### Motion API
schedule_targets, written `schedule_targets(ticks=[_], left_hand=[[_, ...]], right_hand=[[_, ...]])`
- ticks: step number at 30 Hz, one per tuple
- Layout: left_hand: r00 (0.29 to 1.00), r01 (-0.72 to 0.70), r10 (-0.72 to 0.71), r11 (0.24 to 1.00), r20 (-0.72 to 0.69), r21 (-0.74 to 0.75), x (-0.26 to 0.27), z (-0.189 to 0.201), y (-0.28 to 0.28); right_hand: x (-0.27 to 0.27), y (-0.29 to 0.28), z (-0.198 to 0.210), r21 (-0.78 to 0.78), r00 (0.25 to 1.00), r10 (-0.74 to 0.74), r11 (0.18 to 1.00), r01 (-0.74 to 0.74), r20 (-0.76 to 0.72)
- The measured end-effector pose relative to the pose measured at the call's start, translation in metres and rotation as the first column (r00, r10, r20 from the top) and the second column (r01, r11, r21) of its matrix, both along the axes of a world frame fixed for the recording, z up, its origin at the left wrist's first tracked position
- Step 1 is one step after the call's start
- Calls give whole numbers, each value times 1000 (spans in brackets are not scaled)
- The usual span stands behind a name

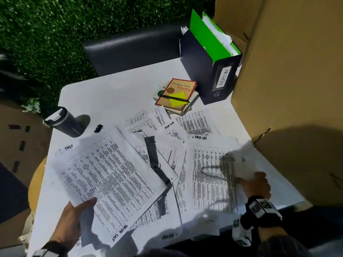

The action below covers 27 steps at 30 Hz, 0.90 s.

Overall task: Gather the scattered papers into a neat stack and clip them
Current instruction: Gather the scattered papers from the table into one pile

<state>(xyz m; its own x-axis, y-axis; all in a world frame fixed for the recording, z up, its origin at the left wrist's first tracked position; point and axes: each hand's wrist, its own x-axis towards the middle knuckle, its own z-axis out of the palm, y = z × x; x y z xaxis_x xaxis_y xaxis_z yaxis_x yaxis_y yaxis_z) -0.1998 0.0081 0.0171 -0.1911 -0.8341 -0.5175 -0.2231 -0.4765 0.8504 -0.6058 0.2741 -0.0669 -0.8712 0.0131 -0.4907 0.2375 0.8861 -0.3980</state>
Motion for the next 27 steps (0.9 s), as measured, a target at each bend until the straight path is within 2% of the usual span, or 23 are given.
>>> schedule_targets(ticks=[2, 4, 6, 10, 15, 20, 23, 25, 27], left_hand=[[1000, 5, -5, 1000, 28, -8, -4, -1, 2], [1000, 7, -7, 1000, 30, -5, -8, -1, 1], [1000, -4, 4, 1000, 17, -1, -11, 0, 0], [999, -33, 33, 999, -13, 5, -18, 4, 2], [1000, -9, 9, 1000, -6, 10, -21, 5, 7], [999, -36, 36, 999, -5, 1, -22, 1, 9], [999, -37, 37, 999, -4, 1, -17, 0, 5], [999, -47, 47, 999, 2, 0, -15, 0, 2], [998, -61, 61, 998, 9, -10, -15, 2, -2]], right_hand=[[-2, -1, -3, -49, 998, 57, 997, -57, 6], [-2, -4, -2, -62, 998, 54, 997, -54, -10], [1, -8, 2, -32, 999, 14, 999, -15, -41], [4, -24, 4, 12, 998, 51, 999, -51, -28], [-10, -35, 10, 33, 995, -67, 997, 65, 71], [-25, -16, -10, 3, 987, 69, 998, -70, 143], [-24, -6, 8, -225, 994, 110, 969, -103, 22], [-26, 0, 24, -417, 992, 114, 900, -129, -61], [-31, -2, 45, -580, 992, 118, 805, -122, -44]])
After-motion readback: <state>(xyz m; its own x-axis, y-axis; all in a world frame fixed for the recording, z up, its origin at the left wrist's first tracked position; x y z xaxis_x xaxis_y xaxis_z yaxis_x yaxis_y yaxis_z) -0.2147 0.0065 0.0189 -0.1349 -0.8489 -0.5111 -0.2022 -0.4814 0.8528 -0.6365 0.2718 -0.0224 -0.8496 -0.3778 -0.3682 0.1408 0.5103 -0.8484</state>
